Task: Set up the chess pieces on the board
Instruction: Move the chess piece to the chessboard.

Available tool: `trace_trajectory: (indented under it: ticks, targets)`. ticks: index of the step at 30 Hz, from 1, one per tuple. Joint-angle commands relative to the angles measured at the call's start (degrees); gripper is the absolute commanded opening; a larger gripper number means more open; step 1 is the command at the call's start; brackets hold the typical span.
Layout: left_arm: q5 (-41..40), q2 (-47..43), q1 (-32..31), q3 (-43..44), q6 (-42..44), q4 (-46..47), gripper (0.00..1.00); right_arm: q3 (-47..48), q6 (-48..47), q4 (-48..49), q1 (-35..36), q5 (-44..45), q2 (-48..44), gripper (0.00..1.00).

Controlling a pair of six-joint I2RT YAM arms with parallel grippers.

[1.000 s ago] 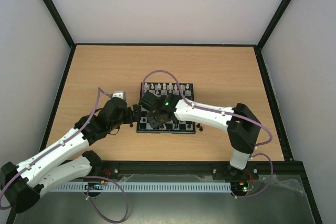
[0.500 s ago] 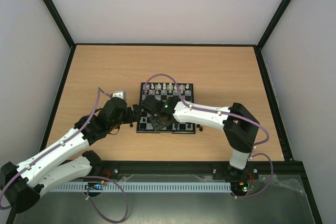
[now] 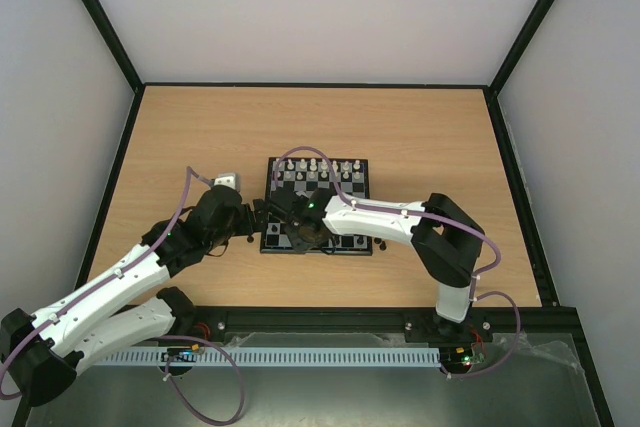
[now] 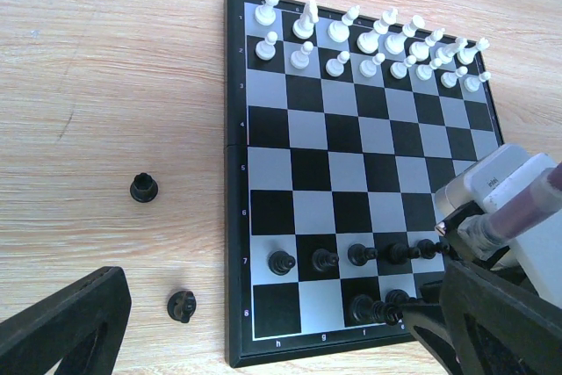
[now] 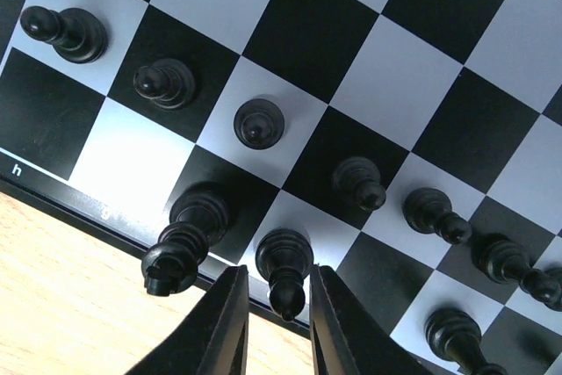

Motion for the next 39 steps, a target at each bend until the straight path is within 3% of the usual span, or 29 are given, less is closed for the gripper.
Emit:
trace_trajectory:
  ticks: [1, 8, 39]
  targets:
    - [0.4, -0.3, -0.1, -0.5, 0.4, 0.5, 0.99, -1.4, 0.5, -1.2, -0.5, 0.2, 1.0, 0.19]
    - [0.5, -0.3, -0.1, -0.4, 0.4, 0.6, 1.00, -2.3, 0.8, -1.3, -0.6, 0.3, -0.1, 0.10]
    - [1.0, -0.2, -0.1, -0.5, 0.3, 0.8, 0.99, -8.5, 1.8, -0.4, -3.6, 0.9, -5.6, 0.09]
